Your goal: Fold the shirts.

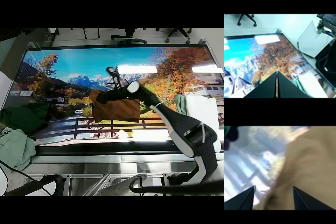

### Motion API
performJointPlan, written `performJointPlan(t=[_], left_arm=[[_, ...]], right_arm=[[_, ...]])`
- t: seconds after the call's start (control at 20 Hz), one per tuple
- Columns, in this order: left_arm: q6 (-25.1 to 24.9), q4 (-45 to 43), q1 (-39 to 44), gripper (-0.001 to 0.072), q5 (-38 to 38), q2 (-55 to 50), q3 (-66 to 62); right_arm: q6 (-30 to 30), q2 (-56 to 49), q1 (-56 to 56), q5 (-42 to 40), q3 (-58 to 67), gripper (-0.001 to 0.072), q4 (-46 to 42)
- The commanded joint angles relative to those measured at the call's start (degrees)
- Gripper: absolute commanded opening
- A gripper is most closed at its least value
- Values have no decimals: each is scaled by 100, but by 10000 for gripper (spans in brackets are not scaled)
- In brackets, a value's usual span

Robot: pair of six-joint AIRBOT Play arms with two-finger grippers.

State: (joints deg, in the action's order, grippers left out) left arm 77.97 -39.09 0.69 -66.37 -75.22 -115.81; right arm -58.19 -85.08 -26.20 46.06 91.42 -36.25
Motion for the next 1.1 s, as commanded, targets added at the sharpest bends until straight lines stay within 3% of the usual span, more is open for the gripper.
performJointPlan(t=[0.0,0.05,0.15,0.25,0.45,0.7,0.85,0.9,0.95,1.0,1.05], left_arm=[[-103,15,13,19,-153,55,15],[-105,4,9,19,-155,44,20],[-105,15,13,19,-153,24,17],[-103,17,11,19,-153,26,17],[-101,17,11,19,-162,-7,17],[-101,15,15,19,-273,-15,20],[-101,15,15,19,-295,-15,20],[-101,15,15,19,-326,-15,20],[-101,15,15,19,-354,-15,20],[-101,15,15,19,-378,-15,20],[-101,15,15,19,-402,-15,20]], right_arm=[[-667,446,1119,1086,2,523,-374],[-984,577,1513,1443,2,529,-645],[-1622,704,2273,2275,-4,659,-1235],[-1821,702,2684,2809,-240,659,-1504],[-1700,605,2673,2590,-1158,660,-1495],[-1510,116,2280,2223,-1329,659,-1222],[-966,-203,2035,2120,-1327,649,-286],[-577,-245,2011,2144,-1327,401,238],[-295,-229,2017,2184,-1318,70,662],[-229,-162,2070,2188,-1244,18,929],[-221,-55,2157,2194,-1091,18,975]])
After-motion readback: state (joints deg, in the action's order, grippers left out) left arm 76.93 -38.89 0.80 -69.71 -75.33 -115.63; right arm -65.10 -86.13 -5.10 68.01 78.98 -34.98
